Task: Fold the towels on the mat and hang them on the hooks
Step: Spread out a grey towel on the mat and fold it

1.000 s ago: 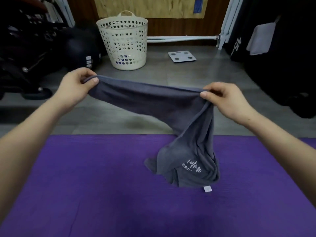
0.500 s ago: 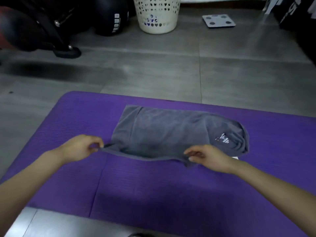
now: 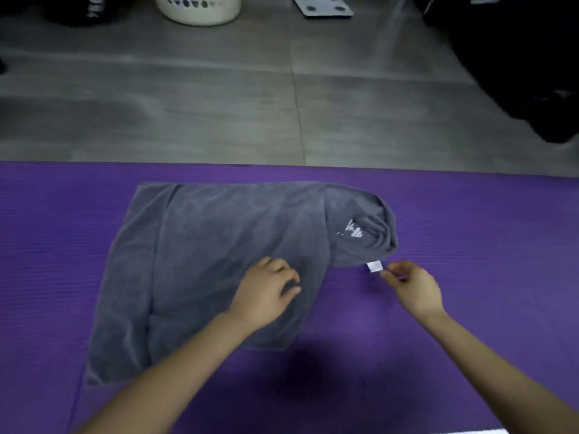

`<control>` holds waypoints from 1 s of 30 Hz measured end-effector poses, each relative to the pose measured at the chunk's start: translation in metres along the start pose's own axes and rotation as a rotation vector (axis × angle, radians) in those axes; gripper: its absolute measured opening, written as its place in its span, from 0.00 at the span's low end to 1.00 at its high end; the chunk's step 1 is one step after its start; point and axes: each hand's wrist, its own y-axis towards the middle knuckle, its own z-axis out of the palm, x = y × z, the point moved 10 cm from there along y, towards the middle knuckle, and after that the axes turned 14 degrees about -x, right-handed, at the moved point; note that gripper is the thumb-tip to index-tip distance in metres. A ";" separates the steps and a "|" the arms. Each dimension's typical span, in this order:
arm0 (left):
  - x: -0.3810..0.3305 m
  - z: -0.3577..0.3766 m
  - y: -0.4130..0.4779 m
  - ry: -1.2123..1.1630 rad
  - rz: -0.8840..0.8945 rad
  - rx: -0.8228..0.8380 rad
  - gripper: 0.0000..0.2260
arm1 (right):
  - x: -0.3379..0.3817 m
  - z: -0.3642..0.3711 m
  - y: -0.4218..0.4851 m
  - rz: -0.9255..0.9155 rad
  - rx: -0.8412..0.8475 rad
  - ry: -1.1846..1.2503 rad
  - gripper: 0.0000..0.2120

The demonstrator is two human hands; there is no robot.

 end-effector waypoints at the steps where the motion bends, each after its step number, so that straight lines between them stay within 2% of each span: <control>1: -0.012 0.013 0.007 0.027 0.000 0.018 0.15 | -0.006 0.000 0.002 0.021 -0.037 -0.023 0.15; 4: -0.022 0.055 0.017 0.250 -0.065 0.152 0.22 | -0.009 0.005 0.012 -0.041 -0.158 -0.093 0.18; 6: -0.014 0.073 0.013 0.390 -0.104 0.249 0.28 | 0.008 0.014 0.016 -0.219 -0.225 -0.123 0.18; 8: -0.008 0.085 0.007 0.449 -0.104 0.279 0.29 | 0.025 0.025 0.018 -0.384 -0.250 -0.174 0.19; 11: -0.005 0.086 0.005 0.441 -0.086 0.216 0.18 | 0.036 0.039 0.028 -0.496 -0.217 -0.272 0.17; 13: -0.008 0.078 0.009 0.333 -0.065 0.130 0.10 | 0.040 0.038 0.032 -0.533 -0.196 -0.269 0.13; 15: -0.001 0.064 0.014 0.145 -0.128 0.063 0.07 | 0.043 0.023 0.032 -0.557 -0.182 -0.154 0.09; 17: 0.013 0.048 0.019 -0.082 -0.255 0.079 0.03 | 0.046 -0.011 0.036 -0.554 -0.190 0.043 0.05; 20: 0.046 0.018 0.023 -0.339 -0.471 0.095 0.09 | 0.052 -0.066 0.068 -0.494 -0.153 0.182 0.04; 22: 0.073 0.000 0.025 -0.425 -0.626 0.036 0.07 | 0.057 -0.089 0.103 -0.422 -0.187 0.250 0.04; 24: 0.097 -0.011 0.026 -0.357 -0.707 0.006 0.04 | 0.061 -0.086 0.135 -0.336 -0.189 0.267 0.07; 27: 0.124 -0.011 0.025 -0.128 -0.718 0.043 0.05 | 0.051 -0.057 0.152 -0.163 -0.087 0.232 0.18; 30: 0.131 -0.016 0.027 0.144 -0.644 -0.024 0.04 | 0.028 -0.051 0.117 -0.035 -0.173 0.181 0.22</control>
